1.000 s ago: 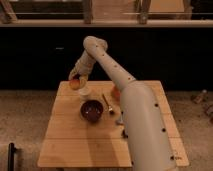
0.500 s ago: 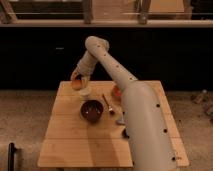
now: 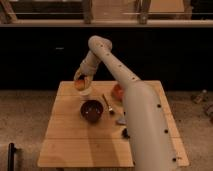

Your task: Place apple in paper cup

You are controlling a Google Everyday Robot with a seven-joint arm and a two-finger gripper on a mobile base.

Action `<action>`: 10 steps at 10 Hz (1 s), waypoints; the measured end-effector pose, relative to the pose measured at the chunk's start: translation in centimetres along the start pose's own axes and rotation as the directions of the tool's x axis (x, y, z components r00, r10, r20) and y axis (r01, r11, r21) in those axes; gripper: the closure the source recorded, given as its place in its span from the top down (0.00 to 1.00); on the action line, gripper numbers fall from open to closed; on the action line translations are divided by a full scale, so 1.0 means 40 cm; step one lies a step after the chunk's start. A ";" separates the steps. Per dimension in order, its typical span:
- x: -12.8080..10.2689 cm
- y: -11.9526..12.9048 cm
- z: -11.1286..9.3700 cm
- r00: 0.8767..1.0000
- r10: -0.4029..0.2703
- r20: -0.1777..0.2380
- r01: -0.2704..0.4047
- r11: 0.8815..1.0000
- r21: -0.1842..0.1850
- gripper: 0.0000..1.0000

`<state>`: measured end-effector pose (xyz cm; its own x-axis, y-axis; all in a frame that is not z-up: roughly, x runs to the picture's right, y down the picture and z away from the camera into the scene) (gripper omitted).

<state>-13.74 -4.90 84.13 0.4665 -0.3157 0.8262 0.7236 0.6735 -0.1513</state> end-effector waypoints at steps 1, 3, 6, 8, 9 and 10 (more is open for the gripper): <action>0.004 0.004 -0.002 1.000 0.004 -0.001 -0.004 1.000 -0.004 0.00; 0.017 0.010 -0.005 1.000 0.013 0.000 -0.013 1.000 -0.009 0.04; 0.032 0.016 -0.007 0.999 0.031 0.007 -0.031 0.999 -0.014 0.32; 0.039 0.018 -0.003 0.999 0.036 0.016 -0.036 0.999 -0.018 0.52; 0.042 0.021 0.000 0.999 0.038 0.021 -0.038 0.999 -0.019 0.62; 0.046 0.026 0.002 0.999 0.042 0.028 -0.041 0.999 -0.022 0.74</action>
<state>-12.19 -4.72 85.55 0.4824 -0.2686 0.8338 0.7147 0.6710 -0.1974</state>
